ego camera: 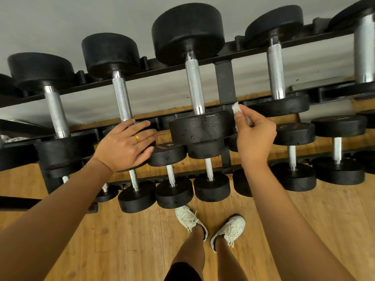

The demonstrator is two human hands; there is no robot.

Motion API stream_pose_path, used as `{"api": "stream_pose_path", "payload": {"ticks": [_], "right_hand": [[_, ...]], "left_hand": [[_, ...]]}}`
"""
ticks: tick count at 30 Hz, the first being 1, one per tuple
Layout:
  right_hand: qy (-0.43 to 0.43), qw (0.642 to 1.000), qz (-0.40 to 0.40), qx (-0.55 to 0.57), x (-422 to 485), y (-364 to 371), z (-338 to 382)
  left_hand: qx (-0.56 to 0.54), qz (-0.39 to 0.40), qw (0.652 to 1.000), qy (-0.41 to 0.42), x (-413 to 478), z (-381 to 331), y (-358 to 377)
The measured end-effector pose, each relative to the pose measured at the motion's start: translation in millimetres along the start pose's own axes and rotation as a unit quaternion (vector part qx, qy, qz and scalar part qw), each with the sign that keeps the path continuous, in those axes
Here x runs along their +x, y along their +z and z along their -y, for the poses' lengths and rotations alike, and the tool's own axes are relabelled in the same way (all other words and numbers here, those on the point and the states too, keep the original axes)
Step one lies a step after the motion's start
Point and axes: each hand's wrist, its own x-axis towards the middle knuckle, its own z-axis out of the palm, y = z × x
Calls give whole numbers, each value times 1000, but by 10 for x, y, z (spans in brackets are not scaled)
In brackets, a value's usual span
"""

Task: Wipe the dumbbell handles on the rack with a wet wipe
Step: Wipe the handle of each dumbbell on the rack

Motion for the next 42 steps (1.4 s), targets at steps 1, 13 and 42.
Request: {"api": "stream_pose_path", "payload": {"ticks": [1, 13, 42], "right_hand": [[7, 1000, 4, 1, 25, 0, 1], [-166, 983, 46, -55, -378, -158, -50], [-408, 890, -38, -202, -626, 272, 57]], "left_hand": [[1, 1, 1000, 1, 3, -2, -1], [6, 15, 1000, 0, 15, -10, -7], [-1, 7, 1000, 19, 8, 40, 42]]}}
